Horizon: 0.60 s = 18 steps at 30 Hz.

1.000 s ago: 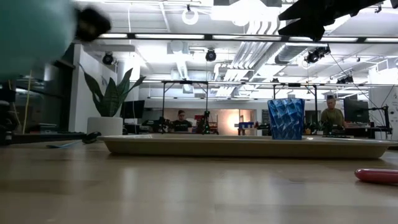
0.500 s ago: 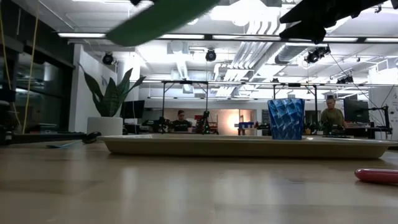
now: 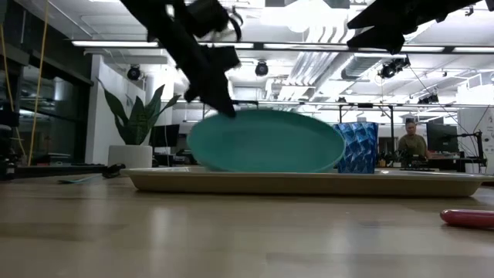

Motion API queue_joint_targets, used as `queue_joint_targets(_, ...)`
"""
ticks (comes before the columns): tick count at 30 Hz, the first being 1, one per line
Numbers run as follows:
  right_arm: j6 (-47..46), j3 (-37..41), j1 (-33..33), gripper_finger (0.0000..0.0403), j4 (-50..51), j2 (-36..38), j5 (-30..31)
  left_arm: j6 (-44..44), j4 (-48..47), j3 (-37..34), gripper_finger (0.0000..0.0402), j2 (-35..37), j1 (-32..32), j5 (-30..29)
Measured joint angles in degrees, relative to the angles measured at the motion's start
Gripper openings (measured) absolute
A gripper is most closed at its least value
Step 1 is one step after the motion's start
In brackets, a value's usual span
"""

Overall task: Pick and place plate/cup/fork/spoon on tray
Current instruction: Put the light blue plate to the center of the light brown serving tray

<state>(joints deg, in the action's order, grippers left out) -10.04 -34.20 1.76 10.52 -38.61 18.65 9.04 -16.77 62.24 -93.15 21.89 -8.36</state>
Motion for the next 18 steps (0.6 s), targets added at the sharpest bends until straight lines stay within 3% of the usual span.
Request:
queue_joint_targets(7,-0.4,0.0,0.0,0.0261,0.0,0.0,0.0,1.3,7.4,0.0,0.0,-7.4,0.5,1.4)
queue_joint_targets(18,-0.4,0.0,0.0,0.0261,0.0,0.0,0.2,1.0,5.9,0.1,0.0,-10.0,0.7,0.4)
